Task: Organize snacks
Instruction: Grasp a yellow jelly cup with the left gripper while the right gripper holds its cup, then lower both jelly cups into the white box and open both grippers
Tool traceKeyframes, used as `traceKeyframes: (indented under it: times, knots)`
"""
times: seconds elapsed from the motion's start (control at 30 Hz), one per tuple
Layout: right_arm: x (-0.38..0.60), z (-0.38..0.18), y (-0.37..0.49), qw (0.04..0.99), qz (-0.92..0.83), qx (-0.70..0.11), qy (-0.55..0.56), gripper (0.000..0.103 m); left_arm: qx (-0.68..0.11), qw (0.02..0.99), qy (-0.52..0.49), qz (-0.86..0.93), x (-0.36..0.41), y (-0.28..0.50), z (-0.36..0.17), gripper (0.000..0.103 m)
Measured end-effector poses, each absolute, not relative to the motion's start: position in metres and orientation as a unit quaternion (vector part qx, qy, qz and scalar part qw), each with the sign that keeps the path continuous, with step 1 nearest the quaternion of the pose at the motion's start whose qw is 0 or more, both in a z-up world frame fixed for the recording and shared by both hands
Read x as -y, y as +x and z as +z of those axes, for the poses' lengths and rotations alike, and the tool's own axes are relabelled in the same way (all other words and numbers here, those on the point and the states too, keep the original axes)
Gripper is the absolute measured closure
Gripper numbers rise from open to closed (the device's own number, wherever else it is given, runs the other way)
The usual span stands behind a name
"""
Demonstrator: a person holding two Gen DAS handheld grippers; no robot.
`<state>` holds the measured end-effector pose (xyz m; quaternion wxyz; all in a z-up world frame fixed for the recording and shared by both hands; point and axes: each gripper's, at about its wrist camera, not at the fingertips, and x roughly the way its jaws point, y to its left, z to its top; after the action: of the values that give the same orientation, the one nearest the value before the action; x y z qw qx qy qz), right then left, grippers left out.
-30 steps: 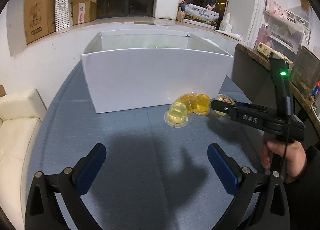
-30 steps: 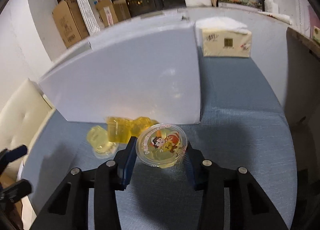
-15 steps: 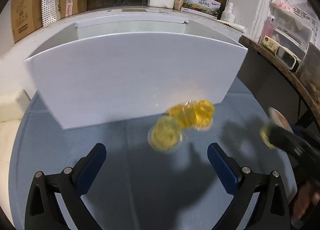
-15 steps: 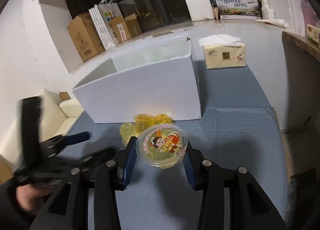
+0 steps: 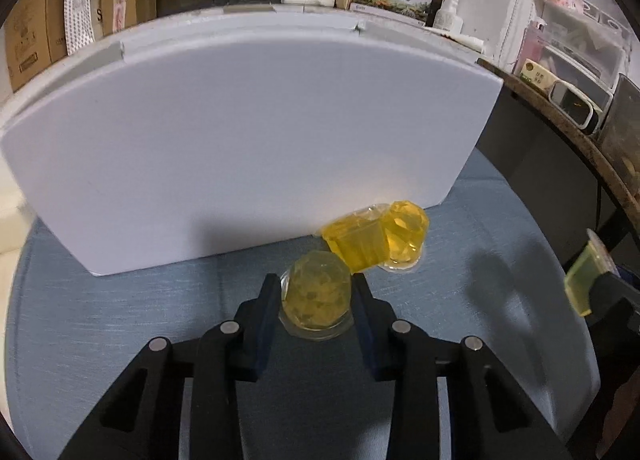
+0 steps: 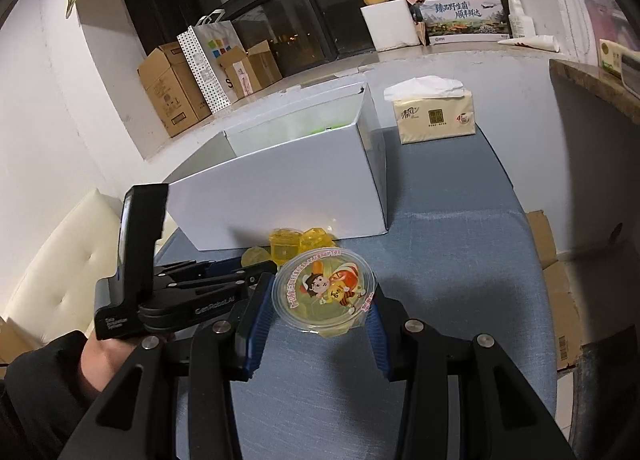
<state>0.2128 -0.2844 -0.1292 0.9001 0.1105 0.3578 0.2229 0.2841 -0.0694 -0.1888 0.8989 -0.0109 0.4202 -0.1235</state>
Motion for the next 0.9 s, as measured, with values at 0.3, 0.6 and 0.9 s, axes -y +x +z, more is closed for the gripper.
traceKeyframes:
  times: [0.3,0.6,0.9]
  knots:
    - [0.269,-0.124,0.211,0.896,0.243,-0.354,0.113,0.056,-0.375,0.915,-0.026,-0.145,0.041,0.241,-0.149,0.064]
    - [0.231,-0.104,0.219,0.899,0.267,-0.336,0.09,0.056,-0.312,0.939,-0.035,-0.138,-0.003,0.217,-0.092,0.064]
    - [0.194,-0.049,0.284,0.916,0.267,-0.298,0.041,0.056,-0.272,0.954,-0.036,-0.121,-0.026,0.279,-0.047,0.064]
